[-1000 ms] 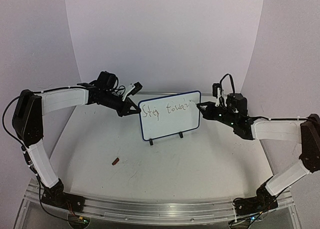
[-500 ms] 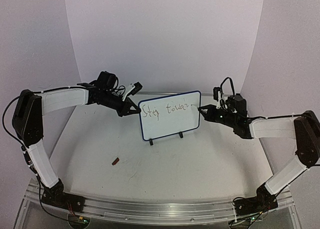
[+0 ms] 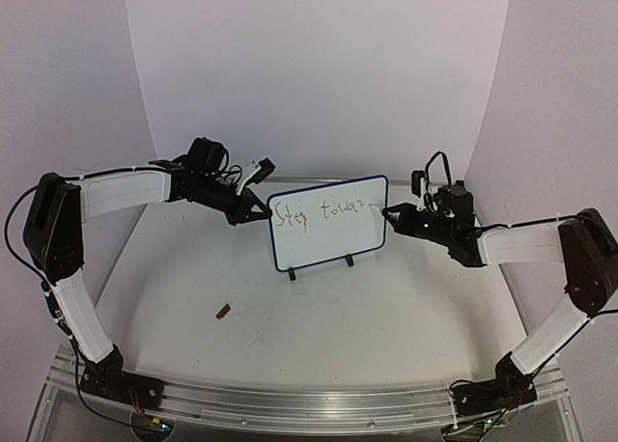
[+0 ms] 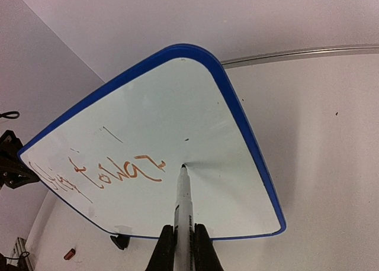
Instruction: Write a sentence on the whiteboard
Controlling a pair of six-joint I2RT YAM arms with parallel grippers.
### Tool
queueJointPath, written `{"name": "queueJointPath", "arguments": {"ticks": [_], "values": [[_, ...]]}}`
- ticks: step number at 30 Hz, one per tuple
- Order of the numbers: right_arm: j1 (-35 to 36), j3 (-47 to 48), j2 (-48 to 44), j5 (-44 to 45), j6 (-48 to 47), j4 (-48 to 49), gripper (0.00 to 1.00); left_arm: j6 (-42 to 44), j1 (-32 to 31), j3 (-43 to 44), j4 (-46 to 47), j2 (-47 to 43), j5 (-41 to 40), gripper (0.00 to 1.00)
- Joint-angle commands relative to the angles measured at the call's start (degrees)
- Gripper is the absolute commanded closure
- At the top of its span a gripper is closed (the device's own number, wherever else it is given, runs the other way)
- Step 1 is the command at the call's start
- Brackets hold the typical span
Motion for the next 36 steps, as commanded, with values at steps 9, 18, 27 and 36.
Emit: {"name": "queueJointPath", "arguments": {"ticks": [9, 18, 27, 36], "values": [[-0.67, 3.35, 1.78, -1.65, -0.94, 2.87, 1.0, 2.38, -0.28, -0.3, -5.96, 2.52, -4.4, 1.0], [-0.66, 2.39, 3.17, -2.68, -1.09, 2.66, 1.0, 2.4, -0.31, -0.3, -5.95, 2.58, -4.42, 1.0], [-0.64, 1.38, 2.75, 0.19, -1.02, 1.95, 1.0, 2.38, -0.32, -0.3, -5.95, 2.59, -4.39, 1.0], [-0.69, 3.24, 1.28, 2.43, -1.91, 0.57, 1.0, 2.4, -0.34, -0.21, -6.04, 2.59, -4.42, 1.0]]}}
